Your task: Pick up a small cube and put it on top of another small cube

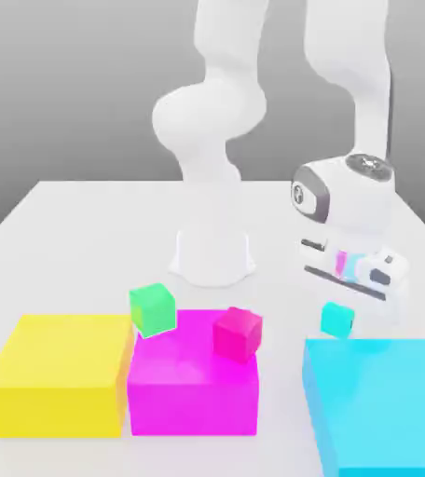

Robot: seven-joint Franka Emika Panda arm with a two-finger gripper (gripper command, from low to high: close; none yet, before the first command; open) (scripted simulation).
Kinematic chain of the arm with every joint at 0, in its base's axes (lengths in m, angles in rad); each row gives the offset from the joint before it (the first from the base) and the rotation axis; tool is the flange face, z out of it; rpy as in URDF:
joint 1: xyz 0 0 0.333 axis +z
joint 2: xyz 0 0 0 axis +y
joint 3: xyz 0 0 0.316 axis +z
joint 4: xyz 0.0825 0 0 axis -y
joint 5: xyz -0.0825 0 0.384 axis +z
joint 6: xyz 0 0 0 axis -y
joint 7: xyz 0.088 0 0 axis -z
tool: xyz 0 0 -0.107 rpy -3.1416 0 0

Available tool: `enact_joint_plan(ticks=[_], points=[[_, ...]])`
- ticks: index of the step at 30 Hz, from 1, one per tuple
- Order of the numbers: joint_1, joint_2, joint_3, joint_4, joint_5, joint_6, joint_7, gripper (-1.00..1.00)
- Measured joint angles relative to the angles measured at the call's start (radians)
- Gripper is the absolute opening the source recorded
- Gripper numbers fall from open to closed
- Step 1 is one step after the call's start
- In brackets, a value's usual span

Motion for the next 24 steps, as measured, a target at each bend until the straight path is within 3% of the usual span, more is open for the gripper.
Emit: enact_joint_plan(ticks=[14,24], points=[[0.044,-0.12,-0.078,-0.013,-0.112,-0.142,0.081,-1.0],[0.017,-0.243,-0.092,-0.059,-0.316,-0.158,0.237,-1.0]])
